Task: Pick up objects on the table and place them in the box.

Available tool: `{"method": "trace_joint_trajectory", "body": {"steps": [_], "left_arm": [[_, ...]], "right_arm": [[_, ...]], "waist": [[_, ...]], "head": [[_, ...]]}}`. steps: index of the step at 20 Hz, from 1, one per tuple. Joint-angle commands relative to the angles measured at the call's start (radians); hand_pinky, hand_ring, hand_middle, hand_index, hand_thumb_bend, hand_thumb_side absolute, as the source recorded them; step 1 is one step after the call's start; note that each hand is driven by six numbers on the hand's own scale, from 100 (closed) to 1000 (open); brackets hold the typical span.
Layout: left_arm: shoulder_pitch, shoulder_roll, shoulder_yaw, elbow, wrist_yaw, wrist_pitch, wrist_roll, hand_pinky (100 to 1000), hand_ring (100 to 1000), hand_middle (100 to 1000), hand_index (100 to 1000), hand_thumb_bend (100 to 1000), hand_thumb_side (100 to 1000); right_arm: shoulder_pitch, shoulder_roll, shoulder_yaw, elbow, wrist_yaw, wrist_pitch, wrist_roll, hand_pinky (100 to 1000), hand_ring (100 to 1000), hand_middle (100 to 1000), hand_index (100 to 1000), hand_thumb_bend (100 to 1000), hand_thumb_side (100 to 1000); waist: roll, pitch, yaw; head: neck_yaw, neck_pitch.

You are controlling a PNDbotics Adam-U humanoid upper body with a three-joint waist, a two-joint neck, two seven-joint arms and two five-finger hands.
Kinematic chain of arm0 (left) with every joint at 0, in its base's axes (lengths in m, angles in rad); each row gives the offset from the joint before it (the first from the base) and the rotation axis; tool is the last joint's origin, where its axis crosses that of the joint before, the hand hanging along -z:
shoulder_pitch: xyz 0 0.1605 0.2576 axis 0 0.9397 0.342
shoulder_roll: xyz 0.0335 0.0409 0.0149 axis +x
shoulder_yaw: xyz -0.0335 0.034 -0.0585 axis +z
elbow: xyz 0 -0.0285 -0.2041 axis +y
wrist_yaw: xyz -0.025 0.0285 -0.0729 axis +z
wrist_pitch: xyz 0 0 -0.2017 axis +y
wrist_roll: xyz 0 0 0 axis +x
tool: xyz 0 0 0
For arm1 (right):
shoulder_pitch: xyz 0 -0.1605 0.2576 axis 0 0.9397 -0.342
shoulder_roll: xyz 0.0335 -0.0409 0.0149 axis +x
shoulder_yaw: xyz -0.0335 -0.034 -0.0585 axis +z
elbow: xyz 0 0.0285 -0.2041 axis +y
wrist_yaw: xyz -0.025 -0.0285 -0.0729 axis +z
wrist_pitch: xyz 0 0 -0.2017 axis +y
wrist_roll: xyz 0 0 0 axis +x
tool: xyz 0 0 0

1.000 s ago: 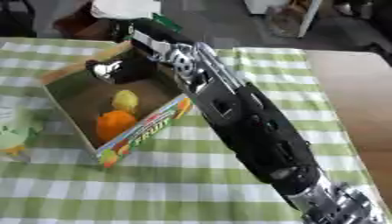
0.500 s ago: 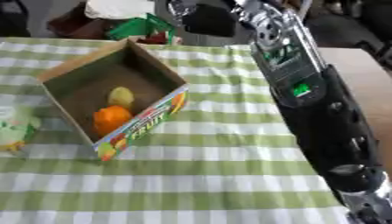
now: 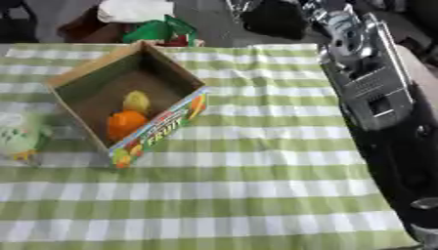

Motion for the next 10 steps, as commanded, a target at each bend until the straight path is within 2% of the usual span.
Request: {"method": "trace_joint_trajectory", "body": {"steps": [1,5,10], "left_arm": [[-0.007,0.045,-0.002,-0.001,-0.012,0.003,0.005,477,625,650,743,100,761],[-0.012,0.067,-0.008,0.01,-0.028,0.006,0.006,476,626,651,745,100,748],[-0.032,0.136,-0.018,0.046,-0.081,0.01,-0.01,470,626,655,750,100,714]], "right_arm": [[0.014,-0.017,-0.017,-0.02,-0.052,-0.04,-0.049,799,894,768,899,100,373],[0.055,-0.009,-0.014,-0.02,-0.11,-0.09,-0.108,793,887,759,892,100,361],[0.098,-0.004,-0.004,-0.02,-0.183,-0.151,-0.18,785,869,750,881,100,348]], "waist": [[0.01,-0.026,-0.006],[0.019,-0.052,-0.012],[0.027,-0.066,-0.019]], "head": [[0.01,0.018],[0.017,0.032],[0.024,0.043]]}}
